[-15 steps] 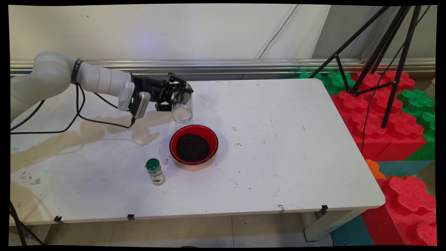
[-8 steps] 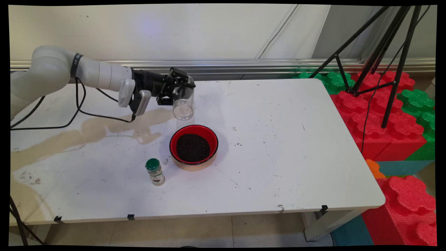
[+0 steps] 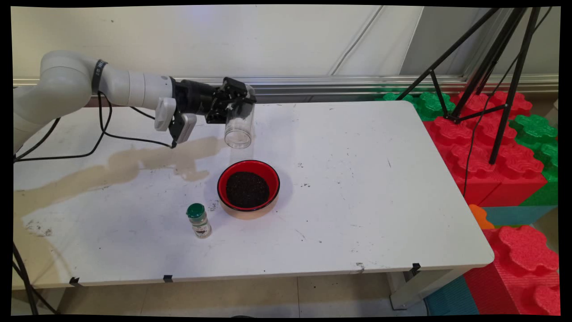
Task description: Pour the black seasoning powder in the red bowl
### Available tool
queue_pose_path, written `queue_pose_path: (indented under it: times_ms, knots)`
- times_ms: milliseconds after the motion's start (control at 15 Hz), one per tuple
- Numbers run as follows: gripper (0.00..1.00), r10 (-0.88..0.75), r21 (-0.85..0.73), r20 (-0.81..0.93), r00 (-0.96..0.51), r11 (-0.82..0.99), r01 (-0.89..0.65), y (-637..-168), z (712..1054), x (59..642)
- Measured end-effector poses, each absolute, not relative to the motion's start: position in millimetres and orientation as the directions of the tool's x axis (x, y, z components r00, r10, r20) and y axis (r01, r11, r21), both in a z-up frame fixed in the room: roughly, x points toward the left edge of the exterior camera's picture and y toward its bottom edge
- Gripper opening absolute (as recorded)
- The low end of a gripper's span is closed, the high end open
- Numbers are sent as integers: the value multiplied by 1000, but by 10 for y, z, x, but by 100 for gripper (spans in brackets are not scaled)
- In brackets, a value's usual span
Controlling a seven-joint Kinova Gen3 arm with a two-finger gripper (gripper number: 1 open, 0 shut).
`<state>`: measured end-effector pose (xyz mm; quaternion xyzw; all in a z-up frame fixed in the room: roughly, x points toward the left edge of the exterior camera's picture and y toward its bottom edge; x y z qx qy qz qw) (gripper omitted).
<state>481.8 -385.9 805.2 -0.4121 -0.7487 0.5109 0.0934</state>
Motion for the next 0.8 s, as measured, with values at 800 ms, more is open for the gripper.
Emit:
queue_pose_path:
  times_ms: [800]
  knots:
    - [0, 712, -832, -353, -608, 58, 551, -3854, 8019, 4637]
